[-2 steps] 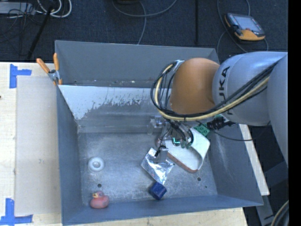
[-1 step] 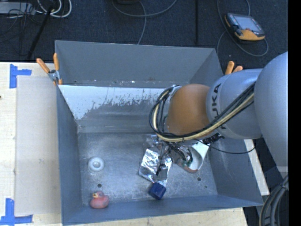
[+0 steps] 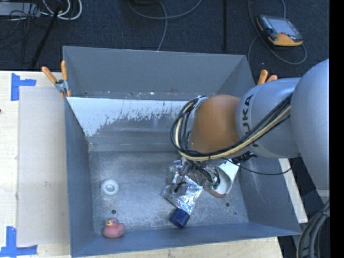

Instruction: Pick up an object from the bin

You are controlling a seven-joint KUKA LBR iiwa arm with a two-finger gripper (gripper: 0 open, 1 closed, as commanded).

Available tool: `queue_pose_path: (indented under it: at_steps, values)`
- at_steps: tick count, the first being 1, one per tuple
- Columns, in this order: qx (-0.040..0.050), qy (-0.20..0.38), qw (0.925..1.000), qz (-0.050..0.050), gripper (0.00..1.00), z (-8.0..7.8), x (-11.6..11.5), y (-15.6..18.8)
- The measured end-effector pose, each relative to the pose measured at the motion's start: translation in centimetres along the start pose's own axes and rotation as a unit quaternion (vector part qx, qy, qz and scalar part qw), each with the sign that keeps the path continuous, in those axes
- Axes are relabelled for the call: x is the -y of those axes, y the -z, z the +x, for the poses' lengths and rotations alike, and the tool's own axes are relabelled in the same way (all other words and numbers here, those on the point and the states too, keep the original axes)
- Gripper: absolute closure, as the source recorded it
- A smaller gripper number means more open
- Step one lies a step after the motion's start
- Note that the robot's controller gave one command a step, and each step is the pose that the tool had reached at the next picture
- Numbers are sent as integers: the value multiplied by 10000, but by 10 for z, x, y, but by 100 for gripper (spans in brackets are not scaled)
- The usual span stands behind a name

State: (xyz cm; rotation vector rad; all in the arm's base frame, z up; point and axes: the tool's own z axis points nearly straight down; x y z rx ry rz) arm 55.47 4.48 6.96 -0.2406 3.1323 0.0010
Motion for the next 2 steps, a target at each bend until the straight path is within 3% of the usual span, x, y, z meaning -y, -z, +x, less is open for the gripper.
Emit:
queue_pose_path:
  at_steps: [2]
  values:
    - [46,-83,10000,5,100,0,-9,160]
